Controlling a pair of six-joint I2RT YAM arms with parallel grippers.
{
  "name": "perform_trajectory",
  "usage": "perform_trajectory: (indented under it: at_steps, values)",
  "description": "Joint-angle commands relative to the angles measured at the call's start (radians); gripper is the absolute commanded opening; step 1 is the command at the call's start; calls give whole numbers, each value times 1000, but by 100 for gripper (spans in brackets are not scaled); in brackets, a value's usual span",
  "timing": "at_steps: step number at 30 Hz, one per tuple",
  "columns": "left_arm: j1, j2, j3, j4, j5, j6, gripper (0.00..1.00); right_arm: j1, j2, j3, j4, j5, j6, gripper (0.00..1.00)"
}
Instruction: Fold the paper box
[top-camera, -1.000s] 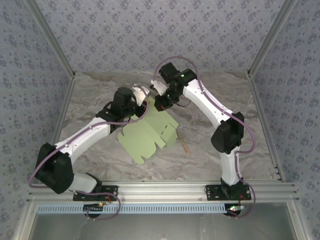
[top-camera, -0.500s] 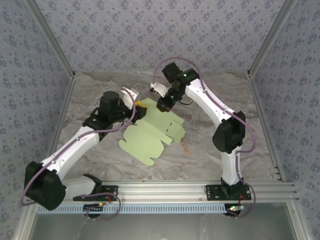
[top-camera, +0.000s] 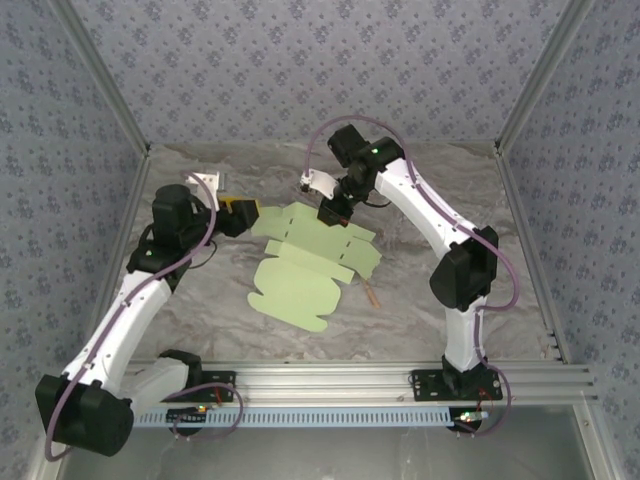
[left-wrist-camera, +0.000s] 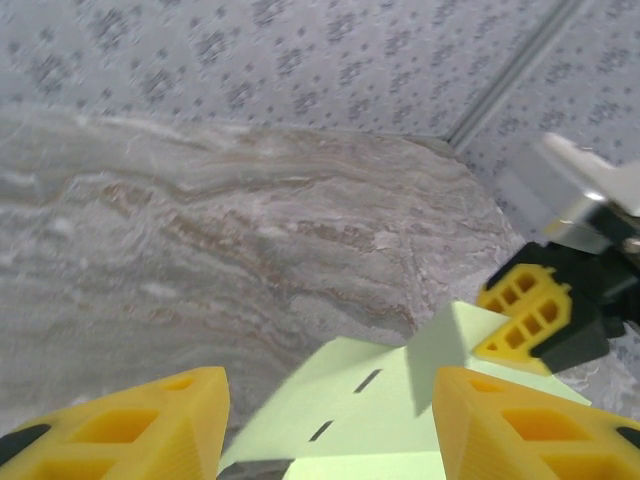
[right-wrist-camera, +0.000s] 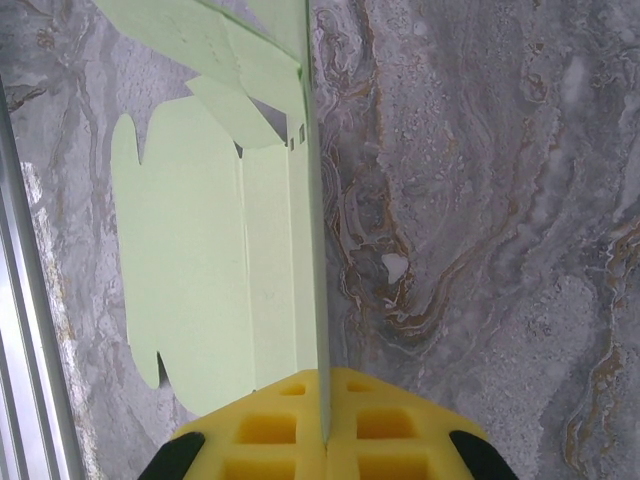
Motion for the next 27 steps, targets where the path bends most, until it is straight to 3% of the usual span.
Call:
perform_trajectory:
  at_steps: [1,12,27]
  values:
    - [39,-29,-30,-65,32,-78,57,7,-18,25,-61,11,-50,0]
    - [79,-31,-94,-90,100,-79,61,9,-17,35,-90,-2,-69,0]
    - [27,18,-127,-62,27,-29,64,23,9,57,-102,57,-92,0]
